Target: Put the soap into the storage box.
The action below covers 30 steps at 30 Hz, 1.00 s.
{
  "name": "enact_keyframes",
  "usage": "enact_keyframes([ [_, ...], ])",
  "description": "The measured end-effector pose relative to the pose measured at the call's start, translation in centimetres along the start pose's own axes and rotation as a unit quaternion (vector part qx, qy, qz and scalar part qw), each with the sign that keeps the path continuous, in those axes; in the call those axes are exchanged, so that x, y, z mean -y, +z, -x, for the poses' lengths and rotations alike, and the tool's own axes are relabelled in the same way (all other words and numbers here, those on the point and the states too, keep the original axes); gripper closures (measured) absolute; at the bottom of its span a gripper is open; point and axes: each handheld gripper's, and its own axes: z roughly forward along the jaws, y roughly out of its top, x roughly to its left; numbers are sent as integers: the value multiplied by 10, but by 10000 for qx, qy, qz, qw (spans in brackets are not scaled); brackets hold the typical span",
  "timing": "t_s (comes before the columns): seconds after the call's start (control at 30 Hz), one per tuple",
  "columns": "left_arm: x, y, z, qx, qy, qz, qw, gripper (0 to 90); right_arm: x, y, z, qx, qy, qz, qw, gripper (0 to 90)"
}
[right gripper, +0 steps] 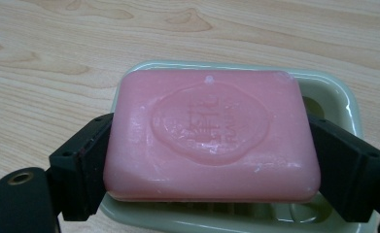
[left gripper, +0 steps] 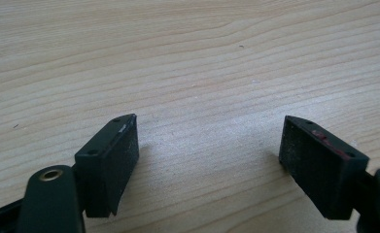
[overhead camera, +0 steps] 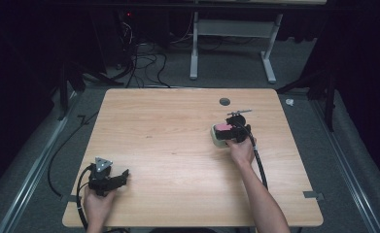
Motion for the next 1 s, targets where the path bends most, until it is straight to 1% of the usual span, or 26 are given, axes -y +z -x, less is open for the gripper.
enact_keyframes([
  [0.1,0,0,0,2,-2,0,10000,227,-1,3,-1,82,73,-61,9999,133],
  [0.33,0,0,0,1,0,0,10000,227,-2,8,-3,144,289,-103,9994,132],
  [0.6,0,0,0,5,-10,4,10000,227,-2,12,-7,436,450,-75,9980,126],
  [0.7,0,0,0,6,-15,7,10000,227,-2,12,-8,466,577,-38,9972,125],
  [0.83,0,0,0,8,-17,-6,10000,227,-2,13,-9,537,689,22,9962,125],
  [0.9,0,0,0,14,-16,-7,10000,227,-2,14,-10,558,696,33,9960,124],
  [1.0,0,0,-1,16,-18,-7,10000,227,-2,13,-9,521,699,63,9962,125],
])
